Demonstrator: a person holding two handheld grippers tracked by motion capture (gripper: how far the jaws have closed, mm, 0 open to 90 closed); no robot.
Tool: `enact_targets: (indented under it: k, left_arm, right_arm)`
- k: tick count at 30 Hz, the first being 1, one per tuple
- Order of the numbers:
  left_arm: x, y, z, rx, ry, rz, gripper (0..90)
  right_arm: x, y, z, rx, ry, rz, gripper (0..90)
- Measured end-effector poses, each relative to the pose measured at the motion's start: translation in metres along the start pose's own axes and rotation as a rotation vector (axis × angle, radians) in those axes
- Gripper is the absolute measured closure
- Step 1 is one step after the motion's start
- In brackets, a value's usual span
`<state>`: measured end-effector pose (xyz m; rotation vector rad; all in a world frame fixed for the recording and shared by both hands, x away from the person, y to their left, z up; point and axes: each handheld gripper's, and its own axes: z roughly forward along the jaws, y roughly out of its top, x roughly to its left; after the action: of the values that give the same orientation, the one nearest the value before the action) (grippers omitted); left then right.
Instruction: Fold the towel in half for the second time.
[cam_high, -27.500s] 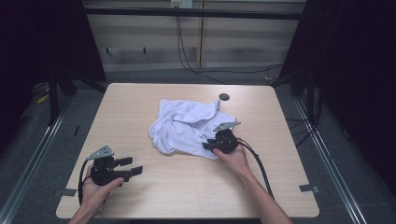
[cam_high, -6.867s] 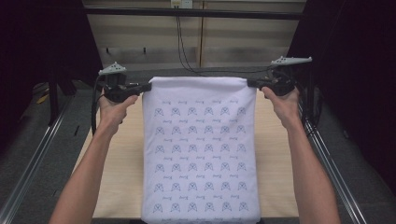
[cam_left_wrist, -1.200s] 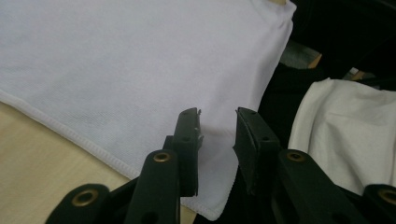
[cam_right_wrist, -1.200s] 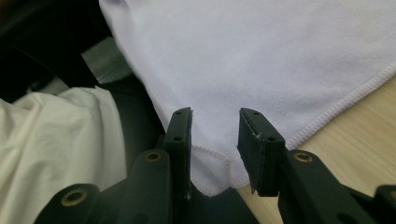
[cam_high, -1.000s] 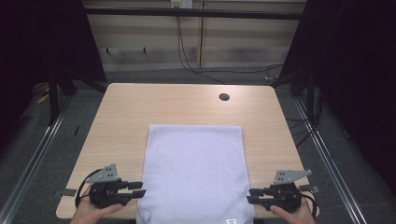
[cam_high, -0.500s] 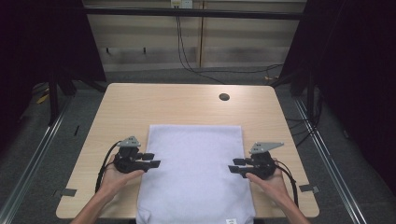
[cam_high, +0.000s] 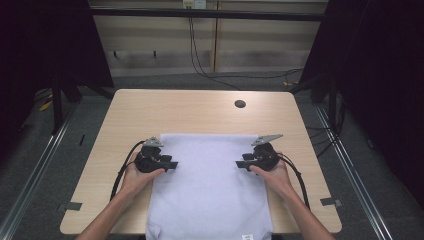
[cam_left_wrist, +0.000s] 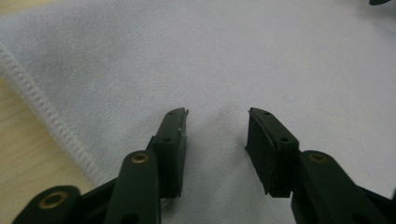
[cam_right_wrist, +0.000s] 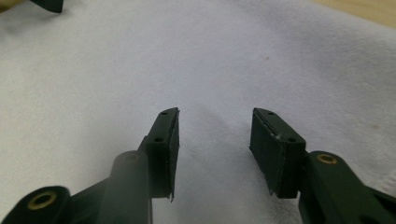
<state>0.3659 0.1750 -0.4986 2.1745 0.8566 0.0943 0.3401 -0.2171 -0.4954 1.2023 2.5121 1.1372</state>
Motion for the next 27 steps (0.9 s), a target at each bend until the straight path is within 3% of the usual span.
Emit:
enact_targets:
  k: [2, 4, 6, 9, 12, 16, 20, 27]
  left_arm:
    - [0.0, -0.003, 0.0, -0.015, -0.008, -0.003, 55.9]
    - [-0.002, -0.005, -0.001, -0.019, 0.006, 0.028, 55.8]
    - [-0.005, -0.007, -0.003, -0.01, -0.004, 0.017, 54.1]
    - [-0.013, -0.01, -0.005, 0.004, 0.018, 0.053, 52.5]
    - [-0.012, -0.012, -0.009, 0.01, -0.034, 0.003, 52.8]
    - [-0.013, -0.019, -0.014, 0.006, -0.072, -0.012, 54.8]
    - [-0.022, -0.025, -0.02, 0.022, -0.067, 0.007, 55.9]
    - [-0.035, -0.039, -0.032, 0.04, -0.148, -0.053, 60.9]
  right_arm:
    - [0.003, -0.003, 0.002, 0.018, -0.017, -0.02, 52.1]
    - [0.004, -0.004, 0.0, 0.018, -0.01, -0.007, 52.2]
    - [0.005, -0.006, -0.001, 0.021, -0.006, 0.012, 52.1]
    - [0.005, -0.01, -0.005, 0.025, 0.018, 0.025, 52.6]
    - [0.006, -0.011, -0.007, 0.035, 0.026, 0.022, 52.5]
    - [0.012, -0.014, -0.01, 0.054, 0.04, 0.012, 52.4]
    - [0.02, -0.019, -0.015, 0.076, 0.064, 0.008, 52.8]
    - [0.033, -0.032, -0.027, 0.095, 0.093, -0.002, 55.4]
